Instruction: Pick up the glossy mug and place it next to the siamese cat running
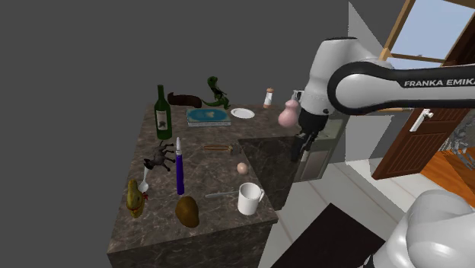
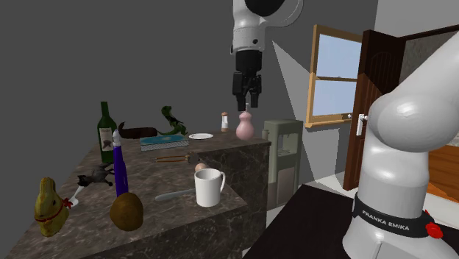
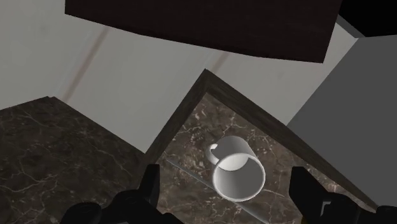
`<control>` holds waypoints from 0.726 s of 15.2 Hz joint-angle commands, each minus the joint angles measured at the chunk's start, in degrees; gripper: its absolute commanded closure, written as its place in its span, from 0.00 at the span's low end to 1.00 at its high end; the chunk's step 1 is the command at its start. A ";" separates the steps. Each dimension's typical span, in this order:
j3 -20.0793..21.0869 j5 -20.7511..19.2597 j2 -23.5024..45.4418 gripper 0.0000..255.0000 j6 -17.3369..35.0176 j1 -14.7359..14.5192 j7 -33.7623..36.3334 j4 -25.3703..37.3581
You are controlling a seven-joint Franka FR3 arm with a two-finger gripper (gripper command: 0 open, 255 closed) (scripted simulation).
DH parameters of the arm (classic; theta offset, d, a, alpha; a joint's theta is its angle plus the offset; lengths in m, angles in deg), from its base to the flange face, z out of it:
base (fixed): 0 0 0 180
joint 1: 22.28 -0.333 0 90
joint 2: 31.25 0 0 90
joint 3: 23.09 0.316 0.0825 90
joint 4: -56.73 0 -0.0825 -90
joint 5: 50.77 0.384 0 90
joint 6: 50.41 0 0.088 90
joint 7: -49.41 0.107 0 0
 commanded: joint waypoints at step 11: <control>7.30 0.30 20.54 0.00 25.53 -1.54 8.66 -3.44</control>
